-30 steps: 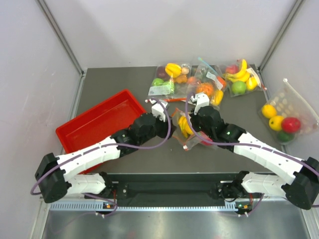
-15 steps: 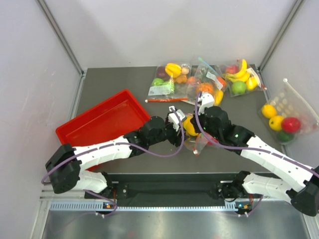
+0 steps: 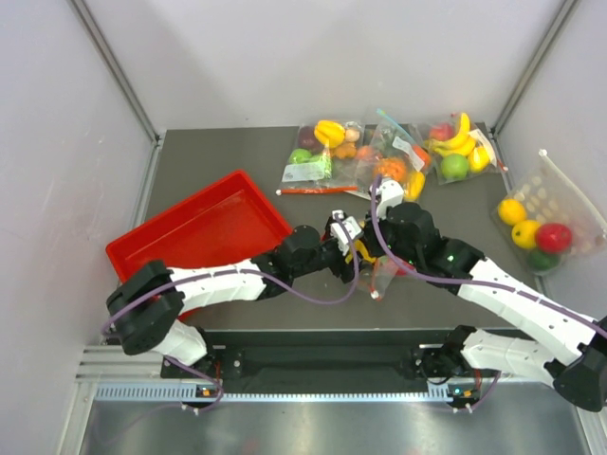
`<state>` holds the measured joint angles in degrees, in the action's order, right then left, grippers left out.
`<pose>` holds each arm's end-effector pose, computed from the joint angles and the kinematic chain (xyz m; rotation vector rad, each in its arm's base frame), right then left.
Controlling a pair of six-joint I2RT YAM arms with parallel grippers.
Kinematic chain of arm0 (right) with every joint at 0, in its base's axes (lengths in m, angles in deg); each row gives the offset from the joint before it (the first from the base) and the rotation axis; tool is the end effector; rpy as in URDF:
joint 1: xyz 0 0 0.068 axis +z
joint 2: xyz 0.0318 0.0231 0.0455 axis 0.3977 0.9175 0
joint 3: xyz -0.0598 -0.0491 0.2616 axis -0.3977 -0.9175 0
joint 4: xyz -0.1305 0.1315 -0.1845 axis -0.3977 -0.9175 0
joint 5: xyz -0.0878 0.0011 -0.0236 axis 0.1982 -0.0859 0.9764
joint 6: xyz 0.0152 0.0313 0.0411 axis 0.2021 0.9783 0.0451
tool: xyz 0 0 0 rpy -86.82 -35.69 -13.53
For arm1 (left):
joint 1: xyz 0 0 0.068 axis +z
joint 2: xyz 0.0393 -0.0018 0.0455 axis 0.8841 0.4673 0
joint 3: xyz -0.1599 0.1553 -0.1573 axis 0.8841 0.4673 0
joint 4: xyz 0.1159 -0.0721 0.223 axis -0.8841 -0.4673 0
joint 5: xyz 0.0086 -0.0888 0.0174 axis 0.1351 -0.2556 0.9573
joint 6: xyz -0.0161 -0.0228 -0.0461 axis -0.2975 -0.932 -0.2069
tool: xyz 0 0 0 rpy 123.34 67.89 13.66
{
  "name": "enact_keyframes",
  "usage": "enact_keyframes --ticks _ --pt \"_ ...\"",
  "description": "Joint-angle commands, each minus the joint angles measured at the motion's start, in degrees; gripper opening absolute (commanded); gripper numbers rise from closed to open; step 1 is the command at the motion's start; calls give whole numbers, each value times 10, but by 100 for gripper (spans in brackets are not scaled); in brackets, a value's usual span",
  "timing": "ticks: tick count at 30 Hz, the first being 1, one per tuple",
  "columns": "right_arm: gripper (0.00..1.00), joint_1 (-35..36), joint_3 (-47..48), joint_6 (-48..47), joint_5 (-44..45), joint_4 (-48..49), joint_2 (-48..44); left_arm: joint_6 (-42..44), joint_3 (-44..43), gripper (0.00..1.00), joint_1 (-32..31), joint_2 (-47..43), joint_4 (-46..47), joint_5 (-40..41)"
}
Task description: Open the zip-top bag and remove the fake food
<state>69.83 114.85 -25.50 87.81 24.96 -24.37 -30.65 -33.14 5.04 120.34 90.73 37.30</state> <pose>0.1608 0.1598 0.3130 -0.4345 2.0493 0.4989 0.1735 -0.2762 0.2440 0.9763 1.6038 -0.8102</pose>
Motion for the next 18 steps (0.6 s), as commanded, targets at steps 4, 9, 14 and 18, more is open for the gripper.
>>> enact_keyframes --ticks 4,9,14,18 --pt "0 5 18 10 -30 40 6 34 12 79 1 35 90 39" --pt "0 4 17 15 -43 46 6 34 11 80 1 75 128 37" --pt "0 4 19 23 -55 49 2 38 -6 80 1 106 126 31" --pt "0 4 21 22 -48 48 3 34 -9 79 1 119 112 1"
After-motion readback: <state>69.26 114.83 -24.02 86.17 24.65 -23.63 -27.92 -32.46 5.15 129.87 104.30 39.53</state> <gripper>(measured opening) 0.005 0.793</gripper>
